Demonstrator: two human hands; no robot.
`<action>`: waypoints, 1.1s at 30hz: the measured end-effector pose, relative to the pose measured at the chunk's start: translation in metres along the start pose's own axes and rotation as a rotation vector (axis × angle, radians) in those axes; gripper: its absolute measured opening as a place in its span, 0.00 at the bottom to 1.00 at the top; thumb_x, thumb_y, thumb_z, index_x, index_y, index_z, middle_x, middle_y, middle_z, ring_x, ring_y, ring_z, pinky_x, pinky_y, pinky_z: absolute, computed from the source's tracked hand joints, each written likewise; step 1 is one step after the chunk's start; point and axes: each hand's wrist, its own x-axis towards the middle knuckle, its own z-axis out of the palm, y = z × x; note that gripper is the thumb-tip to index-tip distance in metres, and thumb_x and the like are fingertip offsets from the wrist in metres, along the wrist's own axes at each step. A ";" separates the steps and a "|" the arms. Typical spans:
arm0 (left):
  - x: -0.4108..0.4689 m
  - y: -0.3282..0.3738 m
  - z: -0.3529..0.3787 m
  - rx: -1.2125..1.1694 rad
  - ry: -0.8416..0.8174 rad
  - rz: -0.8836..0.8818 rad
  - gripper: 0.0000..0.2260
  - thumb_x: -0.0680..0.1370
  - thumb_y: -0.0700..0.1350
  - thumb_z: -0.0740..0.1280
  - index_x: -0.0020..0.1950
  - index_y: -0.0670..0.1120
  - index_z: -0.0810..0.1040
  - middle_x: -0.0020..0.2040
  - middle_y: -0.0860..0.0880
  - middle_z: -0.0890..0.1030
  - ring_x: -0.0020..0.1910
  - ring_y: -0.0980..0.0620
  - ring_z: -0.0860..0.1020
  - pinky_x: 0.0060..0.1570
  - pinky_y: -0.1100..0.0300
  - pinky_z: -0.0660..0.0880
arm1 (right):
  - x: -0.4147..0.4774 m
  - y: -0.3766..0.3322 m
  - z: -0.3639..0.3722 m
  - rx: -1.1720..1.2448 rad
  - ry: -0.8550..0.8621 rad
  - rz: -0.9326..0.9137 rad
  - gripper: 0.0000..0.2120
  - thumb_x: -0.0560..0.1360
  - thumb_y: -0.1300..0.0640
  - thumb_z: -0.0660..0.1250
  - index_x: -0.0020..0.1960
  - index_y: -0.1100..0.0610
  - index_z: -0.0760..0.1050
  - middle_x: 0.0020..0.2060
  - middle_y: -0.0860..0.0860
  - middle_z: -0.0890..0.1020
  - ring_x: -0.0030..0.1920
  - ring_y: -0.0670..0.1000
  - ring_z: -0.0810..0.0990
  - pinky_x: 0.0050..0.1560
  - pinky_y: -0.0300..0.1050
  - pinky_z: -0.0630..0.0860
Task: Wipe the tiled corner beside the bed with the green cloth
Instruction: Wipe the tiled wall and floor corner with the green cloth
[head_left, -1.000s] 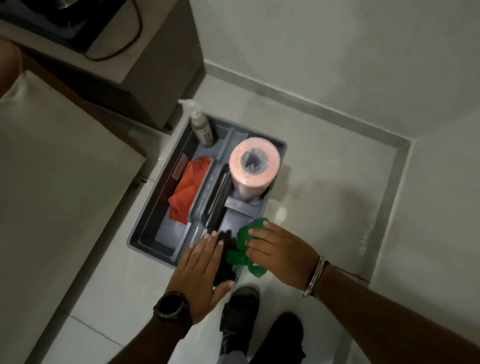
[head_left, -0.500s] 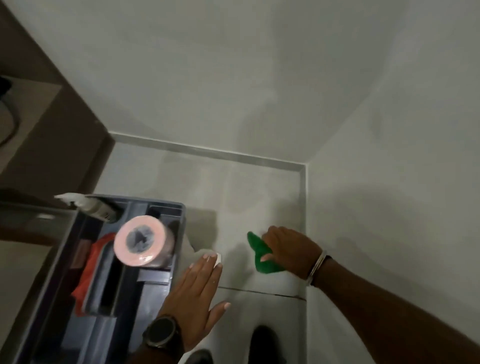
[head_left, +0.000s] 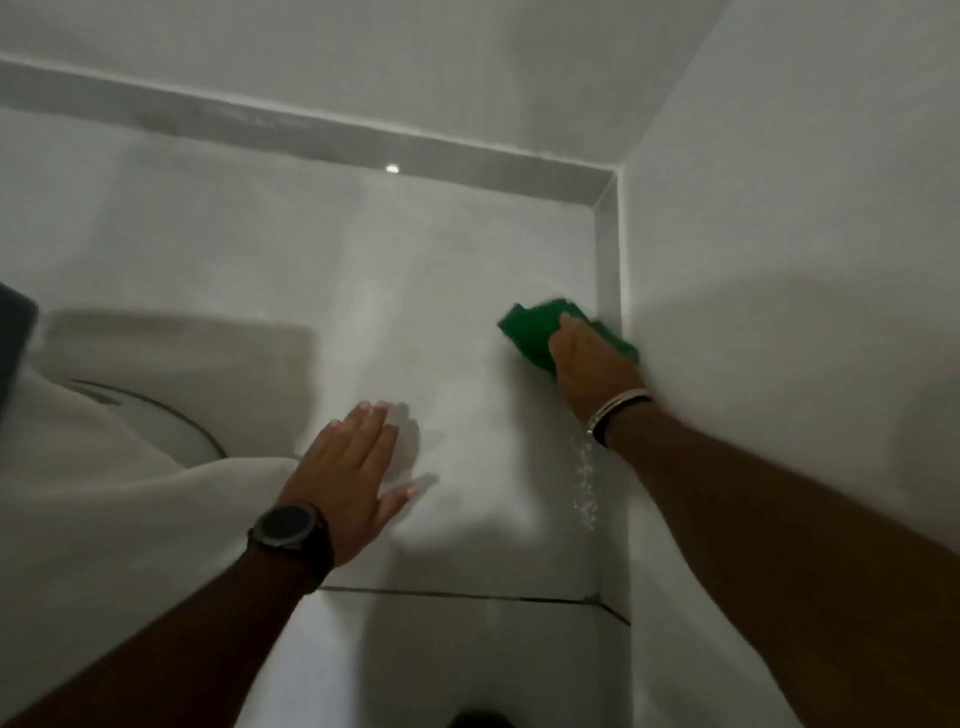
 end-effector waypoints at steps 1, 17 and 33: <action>0.005 -0.003 0.020 -0.021 -0.016 -0.024 0.38 0.82 0.67 0.48 0.75 0.37 0.69 0.77 0.36 0.69 0.75 0.35 0.67 0.72 0.39 0.66 | -0.009 -0.001 0.029 -0.048 -0.075 0.036 0.17 0.78 0.64 0.49 0.61 0.66 0.70 0.68 0.68 0.69 0.67 0.66 0.69 0.68 0.59 0.66; 0.001 -0.005 0.083 0.020 -0.014 -0.086 0.47 0.77 0.74 0.52 0.83 0.40 0.56 0.83 0.39 0.57 0.82 0.39 0.55 0.77 0.41 0.54 | -0.131 -0.058 0.132 0.123 -0.091 0.348 0.42 0.76 0.34 0.49 0.77 0.60 0.39 0.77 0.61 0.42 0.76 0.59 0.40 0.72 0.58 0.42; -0.002 -0.007 0.091 0.057 0.012 -0.065 0.47 0.77 0.74 0.54 0.83 0.39 0.55 0.83 0.39 0.55 0.82 0.39 0.54 0.77 0.41 0.54 | -0.157 -0.094 0.140 0.219 0.030 0.560 0.33 0.76 0.42 0.53 0.72 0.63 0.63 0.72 0.62 0.67 0.70 0.61 0.65 0.56 0.62 0.74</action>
